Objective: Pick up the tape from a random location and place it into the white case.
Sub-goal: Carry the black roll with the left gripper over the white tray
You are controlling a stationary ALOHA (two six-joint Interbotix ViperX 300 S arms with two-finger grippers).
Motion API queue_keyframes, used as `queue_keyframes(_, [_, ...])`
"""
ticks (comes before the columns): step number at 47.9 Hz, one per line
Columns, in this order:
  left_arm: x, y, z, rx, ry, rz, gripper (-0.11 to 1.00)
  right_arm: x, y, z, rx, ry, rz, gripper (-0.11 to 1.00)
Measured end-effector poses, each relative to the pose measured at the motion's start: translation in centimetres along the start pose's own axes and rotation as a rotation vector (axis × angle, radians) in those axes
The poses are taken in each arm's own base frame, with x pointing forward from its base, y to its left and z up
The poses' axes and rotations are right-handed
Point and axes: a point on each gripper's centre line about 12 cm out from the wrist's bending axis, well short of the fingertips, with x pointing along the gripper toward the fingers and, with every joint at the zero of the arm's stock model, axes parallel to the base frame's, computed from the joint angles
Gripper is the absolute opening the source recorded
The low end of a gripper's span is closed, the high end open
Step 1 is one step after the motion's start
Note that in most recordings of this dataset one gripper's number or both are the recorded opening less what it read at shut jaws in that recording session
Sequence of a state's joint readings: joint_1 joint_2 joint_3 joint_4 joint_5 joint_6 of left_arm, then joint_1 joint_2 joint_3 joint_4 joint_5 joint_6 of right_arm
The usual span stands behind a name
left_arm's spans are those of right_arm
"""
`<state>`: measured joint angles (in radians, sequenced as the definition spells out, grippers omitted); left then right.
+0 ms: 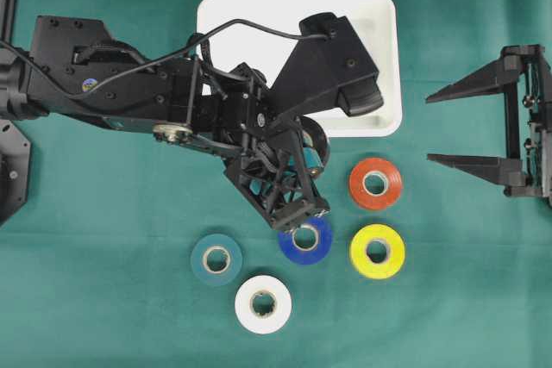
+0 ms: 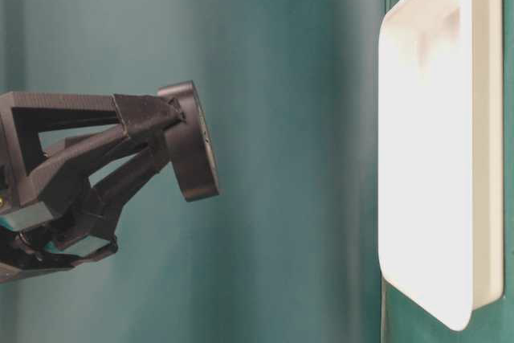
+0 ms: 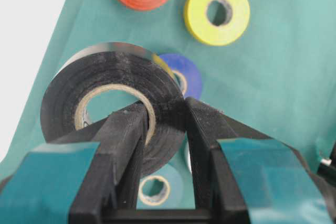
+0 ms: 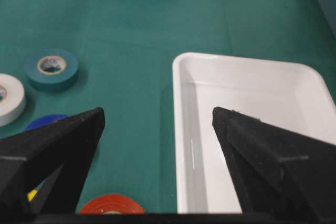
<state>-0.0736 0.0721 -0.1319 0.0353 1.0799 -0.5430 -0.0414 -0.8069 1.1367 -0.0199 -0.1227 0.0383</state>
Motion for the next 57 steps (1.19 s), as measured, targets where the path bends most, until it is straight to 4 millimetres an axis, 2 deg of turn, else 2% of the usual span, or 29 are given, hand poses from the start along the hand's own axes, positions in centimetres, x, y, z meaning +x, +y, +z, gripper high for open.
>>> queue_keyframes(17, [0.0,0.0,0.0,0.000,0.001,0.001,0.18,0.0,0.0,0.0,0.000,0.000,0.000,0.93])
queue_keyframes(24, [0.1,0.8,0.2,-0.016,0.004,0.013,0.18,0.0,0.0,0.0,0.000,0.000,0.000,0.93])
queue_keyframes(37, [0.4,5.0,2.0,-0.054,-0.010,0.067,0.18,0.0,0.0,0.0,0.000,0.000,0.000,0.93])
queue_keyframes(57, [-0.3,12.3,4.6,-0.150,-0.047,0.149,0.18,0.0,0.0,0.0,0.000,0.003,0.000,0.93])
